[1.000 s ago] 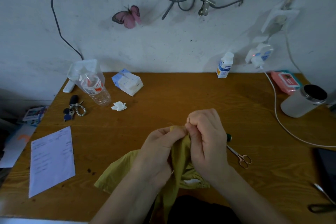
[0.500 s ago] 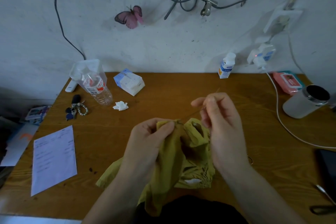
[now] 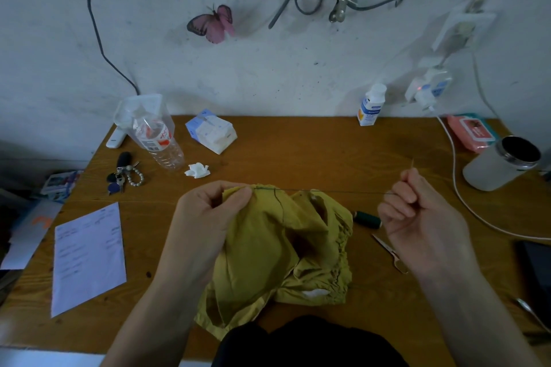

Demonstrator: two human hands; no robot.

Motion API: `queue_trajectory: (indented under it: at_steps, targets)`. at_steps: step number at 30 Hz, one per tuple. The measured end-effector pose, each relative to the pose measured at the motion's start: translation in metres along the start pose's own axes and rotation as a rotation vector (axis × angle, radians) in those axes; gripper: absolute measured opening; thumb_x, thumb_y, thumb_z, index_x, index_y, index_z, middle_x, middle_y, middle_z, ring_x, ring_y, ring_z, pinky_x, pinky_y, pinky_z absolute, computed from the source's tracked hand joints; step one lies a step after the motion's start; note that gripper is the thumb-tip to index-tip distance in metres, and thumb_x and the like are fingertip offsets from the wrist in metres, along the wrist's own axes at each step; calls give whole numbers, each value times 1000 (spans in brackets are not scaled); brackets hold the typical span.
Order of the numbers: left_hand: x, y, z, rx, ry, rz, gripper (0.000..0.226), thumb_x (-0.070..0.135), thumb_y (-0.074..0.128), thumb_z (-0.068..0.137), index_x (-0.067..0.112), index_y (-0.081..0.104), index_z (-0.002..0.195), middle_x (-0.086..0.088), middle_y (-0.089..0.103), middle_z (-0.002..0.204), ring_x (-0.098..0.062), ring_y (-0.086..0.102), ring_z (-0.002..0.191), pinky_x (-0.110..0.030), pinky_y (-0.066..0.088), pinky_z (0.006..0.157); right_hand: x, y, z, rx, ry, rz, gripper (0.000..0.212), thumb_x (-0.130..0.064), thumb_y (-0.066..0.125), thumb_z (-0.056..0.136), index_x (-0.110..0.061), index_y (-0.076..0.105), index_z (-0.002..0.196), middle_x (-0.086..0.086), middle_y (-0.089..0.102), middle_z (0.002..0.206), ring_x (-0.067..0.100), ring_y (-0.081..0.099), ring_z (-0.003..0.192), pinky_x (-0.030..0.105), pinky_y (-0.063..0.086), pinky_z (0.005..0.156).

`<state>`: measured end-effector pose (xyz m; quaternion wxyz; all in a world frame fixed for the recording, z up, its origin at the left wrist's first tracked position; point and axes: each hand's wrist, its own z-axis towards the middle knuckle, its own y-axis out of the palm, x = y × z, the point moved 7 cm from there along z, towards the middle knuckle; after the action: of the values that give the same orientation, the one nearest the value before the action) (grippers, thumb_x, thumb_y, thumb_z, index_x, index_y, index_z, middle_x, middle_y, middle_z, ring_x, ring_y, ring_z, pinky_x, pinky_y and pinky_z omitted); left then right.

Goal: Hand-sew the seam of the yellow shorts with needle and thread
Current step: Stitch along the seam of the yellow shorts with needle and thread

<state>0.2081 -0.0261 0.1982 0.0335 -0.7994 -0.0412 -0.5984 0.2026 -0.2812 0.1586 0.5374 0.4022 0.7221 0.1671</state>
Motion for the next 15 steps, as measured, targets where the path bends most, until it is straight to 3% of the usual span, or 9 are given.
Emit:
queue_trajectory:
  at_steps: [7, 15]
  targets:
    - [6, -9, 2, 62, 47, 27, 26, 11, 62, 85, 21, 76, 66, -1, 74, 69, -9, 70, 62, -13, 51, 52, -6, -32, 5, 151, -6, 47, 17, -24, 46, 92, -18, 55, 80, -9, 43, 55, 2, 37, 44, 14, 36, 40]
    - [10, -14, 2, 114, 55, 61, 21, 11, 62, 85, 18, 73, 68, 4, 73, 65, -3, 67, 57, -10, 49, 49, -17, -48, 9, 203, -44, 81, 18, -26, 45, 95, -19, 56, 82, -10, 44, 55, 2, 38, 44, 14, 36, 40]
